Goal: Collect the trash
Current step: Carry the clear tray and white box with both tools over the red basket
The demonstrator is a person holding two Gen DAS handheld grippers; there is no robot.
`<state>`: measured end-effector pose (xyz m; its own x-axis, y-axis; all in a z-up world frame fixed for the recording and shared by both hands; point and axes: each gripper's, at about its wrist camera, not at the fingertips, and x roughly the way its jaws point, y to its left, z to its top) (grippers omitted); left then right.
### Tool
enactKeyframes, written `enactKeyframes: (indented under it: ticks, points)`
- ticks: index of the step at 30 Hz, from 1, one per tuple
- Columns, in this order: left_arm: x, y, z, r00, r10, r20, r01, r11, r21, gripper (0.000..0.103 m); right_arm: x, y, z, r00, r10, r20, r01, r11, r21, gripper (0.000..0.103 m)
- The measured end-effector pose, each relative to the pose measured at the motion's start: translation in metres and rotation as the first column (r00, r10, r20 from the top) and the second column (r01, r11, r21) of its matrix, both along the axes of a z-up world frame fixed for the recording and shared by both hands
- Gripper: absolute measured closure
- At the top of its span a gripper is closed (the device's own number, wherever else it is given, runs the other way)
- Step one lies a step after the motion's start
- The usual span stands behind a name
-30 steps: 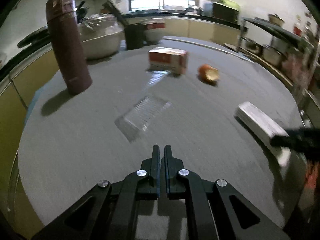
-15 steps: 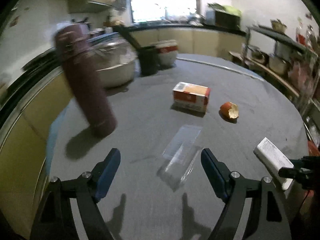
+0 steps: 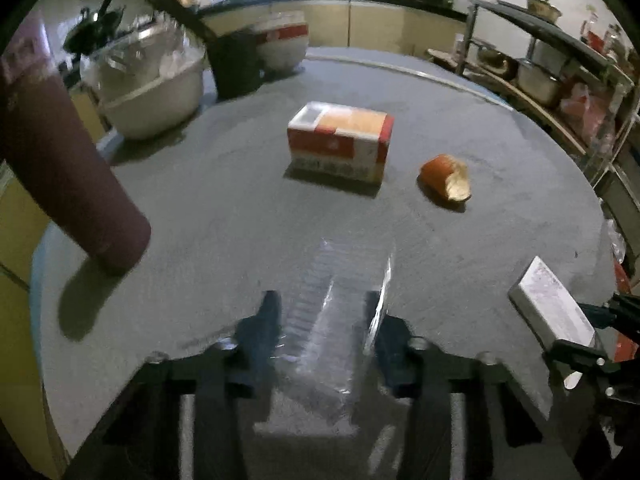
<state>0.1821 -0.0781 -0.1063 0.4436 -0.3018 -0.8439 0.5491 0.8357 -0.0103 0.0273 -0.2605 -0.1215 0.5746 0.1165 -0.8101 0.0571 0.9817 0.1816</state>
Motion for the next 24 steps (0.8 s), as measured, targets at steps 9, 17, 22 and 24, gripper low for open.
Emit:
enactKeyframes:
  ticks: [9, 17, 22, 24]
  points:
    - [-0.035, -0.012, 0.025, 0.997, 0.012, 0.072, -0.010, 1.000, -0.026, 0.084, -0.032, -0.024, 0.025, 0.993, -0.062, 0.103, 0.055, 0.996, 0.076, 0.057]
    - [-0.086, -0.058, 0.065, 0.986, -0.034, 0.165, 0.038, 0.999, -0.018, 0.084, -0.076, -0.056, 0.051, 0.970, -0.161, 0.184, 0.144, 0.984, 0.104, 0.057]
    - [-0.113, -0.090, 0.081, 0.976, -0.058, 0.210, 0.056, 0.998, 0.015, 0.084, -0.113, -0.075, 0.065, 0.949, -0.224, 0.223, 0.206, 0.973, 0.103, 0.057]
    - [-0.124, -0.103, 0.087, 0.970, -0.078, 0.229, 0.075, 0.997, 0.021, 0.084, -0.125, -0.083, 0.071, 0.939, -0.249, 0.237, 0.230, 0.967, 0.107, 0.057]
